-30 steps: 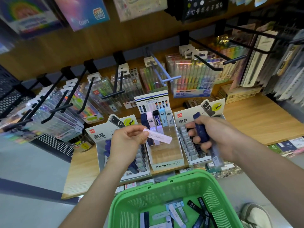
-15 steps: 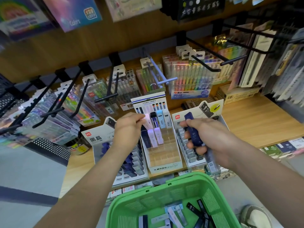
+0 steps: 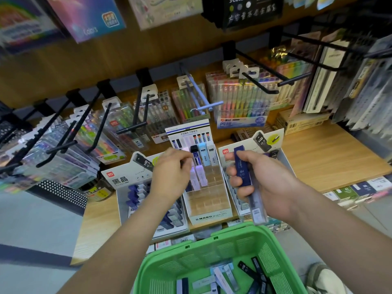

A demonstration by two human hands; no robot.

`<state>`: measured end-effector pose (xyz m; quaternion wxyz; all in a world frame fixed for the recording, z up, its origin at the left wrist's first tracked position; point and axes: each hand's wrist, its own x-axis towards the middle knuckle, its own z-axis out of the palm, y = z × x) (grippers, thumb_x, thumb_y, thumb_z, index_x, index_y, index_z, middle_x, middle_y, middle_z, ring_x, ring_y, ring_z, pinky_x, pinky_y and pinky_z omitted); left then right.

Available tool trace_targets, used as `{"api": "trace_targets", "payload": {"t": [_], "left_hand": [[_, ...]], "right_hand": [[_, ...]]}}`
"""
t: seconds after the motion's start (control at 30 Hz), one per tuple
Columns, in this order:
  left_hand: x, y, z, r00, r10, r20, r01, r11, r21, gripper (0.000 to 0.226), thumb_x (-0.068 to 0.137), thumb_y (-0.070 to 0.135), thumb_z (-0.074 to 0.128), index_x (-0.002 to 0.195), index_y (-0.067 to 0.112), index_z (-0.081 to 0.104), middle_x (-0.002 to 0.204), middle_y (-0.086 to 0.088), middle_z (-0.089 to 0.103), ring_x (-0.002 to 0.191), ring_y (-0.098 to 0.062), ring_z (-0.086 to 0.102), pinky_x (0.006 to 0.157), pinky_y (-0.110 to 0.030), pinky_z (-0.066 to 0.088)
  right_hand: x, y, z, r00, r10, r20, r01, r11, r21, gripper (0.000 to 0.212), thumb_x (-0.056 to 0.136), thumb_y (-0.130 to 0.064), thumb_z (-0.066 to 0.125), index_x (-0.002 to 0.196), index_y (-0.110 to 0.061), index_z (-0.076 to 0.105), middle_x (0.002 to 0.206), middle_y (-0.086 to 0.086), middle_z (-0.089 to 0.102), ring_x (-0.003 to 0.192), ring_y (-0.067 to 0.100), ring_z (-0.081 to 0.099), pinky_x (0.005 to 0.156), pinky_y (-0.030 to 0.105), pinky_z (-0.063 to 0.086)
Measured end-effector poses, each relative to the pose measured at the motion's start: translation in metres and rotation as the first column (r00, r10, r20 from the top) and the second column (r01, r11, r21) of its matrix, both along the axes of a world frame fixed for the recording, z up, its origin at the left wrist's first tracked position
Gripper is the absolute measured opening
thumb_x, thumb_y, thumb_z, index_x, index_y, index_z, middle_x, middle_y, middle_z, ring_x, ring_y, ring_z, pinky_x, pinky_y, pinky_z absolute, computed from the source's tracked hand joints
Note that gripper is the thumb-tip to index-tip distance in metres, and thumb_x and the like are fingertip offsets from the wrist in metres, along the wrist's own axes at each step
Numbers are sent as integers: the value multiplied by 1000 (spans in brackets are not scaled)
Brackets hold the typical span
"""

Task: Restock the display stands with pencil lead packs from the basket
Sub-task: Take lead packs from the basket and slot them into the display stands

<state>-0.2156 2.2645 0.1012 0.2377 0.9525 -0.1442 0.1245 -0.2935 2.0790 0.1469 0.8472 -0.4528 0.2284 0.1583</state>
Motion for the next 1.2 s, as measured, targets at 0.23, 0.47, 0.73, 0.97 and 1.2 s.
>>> {"api": "trace_targets", "payload": {"t": [0.23, 0.47, 0.73, 0.97, 1.2], "left_hand": [[-90, -42, 17, 569, -483, -666, -328, 609, -722, 34, 68, 44, 75, 76, 13, 63, 64, -3, 66, 51, -15, 62, 46, -22, 50], [-115, -48, 13, 702, -421, -574, -354, 492, -795, 39, 59, 24, 82, 88, 9, 60, 70, -7, 70, 58, -14, 63, 51, -26, 50], [-114, -28, 17, 825, -211, -525, -379, 484, -789, 32, 75, 15, 76, 105, 16, 66, 73, -3, 67, 61, -8, 63, 56, -20, 52], [-116, -29, 24, 868, -272, -416, -239, 506, -829, 34, 79, -1, 72, 98, 27, 66, 70, 8, 66, 62, -8, 65, 60, -21, 55], [-97, 2, 47, 914, -237, -330, -122, 616, -778, 41, 83, 10, 70, 116, 34, 67, 111, 12, 63, 100, 1, 60, 77, -13, 50]], "right_hand": [[-4, 12, -2, 961, -276, 23, 275, 960, 41, 16, 103, -25, 46, 105, -18, 61, 68, 5, 57, 55, 16, 56, 43, 24, 43], [-4, 19, -5, 962, -249, 109, 258, 963, -83, 25, 103, -34, 45, 101, -20, 67, 94, 6, 74, 83, 17, 69, 66, 33, 51], [-2, 8, 1, 997, -44, 62, 52, 989, -138, 18, 101, -14, 50, 102, -6, 66, 69, 4, 59, 52, 13, 54, 45, 24, 47], [-11, 22, -9, 969, 224, 108, -176, 924, -338, 7, 92, -15, 66, 86, -14, 68, 53, -2, 56, 42, 6, 44, 38, 18, 37], [-14, 23, -4, 912, 402, 77, -403, 915, 3, 15, 91, -21, 61, 90, -9, 69, 65, 3, 58, 47, 9, 47, 38, 18, 36]]}}
